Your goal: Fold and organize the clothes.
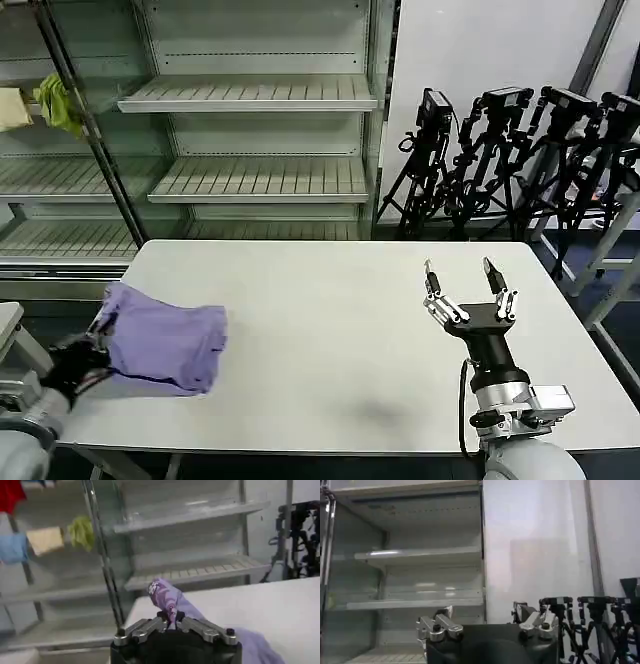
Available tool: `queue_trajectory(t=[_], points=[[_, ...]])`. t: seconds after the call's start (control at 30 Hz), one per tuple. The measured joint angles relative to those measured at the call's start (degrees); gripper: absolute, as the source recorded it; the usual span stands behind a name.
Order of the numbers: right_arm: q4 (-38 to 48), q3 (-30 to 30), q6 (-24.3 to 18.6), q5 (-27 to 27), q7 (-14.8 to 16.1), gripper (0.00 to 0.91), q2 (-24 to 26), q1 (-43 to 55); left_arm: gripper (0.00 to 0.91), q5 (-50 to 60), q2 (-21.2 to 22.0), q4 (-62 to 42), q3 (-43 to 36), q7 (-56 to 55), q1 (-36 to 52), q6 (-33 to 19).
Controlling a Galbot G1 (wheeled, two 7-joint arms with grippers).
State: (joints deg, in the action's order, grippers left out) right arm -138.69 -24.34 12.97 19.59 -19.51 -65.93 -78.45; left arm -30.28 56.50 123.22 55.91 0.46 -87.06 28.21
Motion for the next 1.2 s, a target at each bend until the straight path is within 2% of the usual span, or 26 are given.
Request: queue_trajectory(t=[0.23,0.5,0.67,0.97,1.2], points=[[-0.24,-1.13,-0.28,0.14,-0.27,0.907,-0.1,-0.63,0.01,1.27,-4.41,1.41,2.89,0.33,0.78,0.42],[-0.89,-2.51,-0.8,-0.61,-0.3,0.907,-0.66,-2.44,0.01,5.65,-4.71,3.55,-0.66,0.84,2.28,0.79],[-1.47,-3.44,-0.94,-1.35,-0.33,0.907,-1.13,-4.21,0.01,9.89,-1.81,2.3,-8.8,1.22,3.81,-0.13],[-2.76,-5.12,-0.84,-2.91,-0.41,0.907,-1.96,-7.6,0.01,18.0,6.99,-6.9,-26.94,0.94,9.22,-2.71],[-2.9,-5.77,-0.85,-3.83,-0.41,0.907,-2.46,-9.47,0.01,21.66,12.98,-12.62,-36.45,0.61,13.87,-3.81]])
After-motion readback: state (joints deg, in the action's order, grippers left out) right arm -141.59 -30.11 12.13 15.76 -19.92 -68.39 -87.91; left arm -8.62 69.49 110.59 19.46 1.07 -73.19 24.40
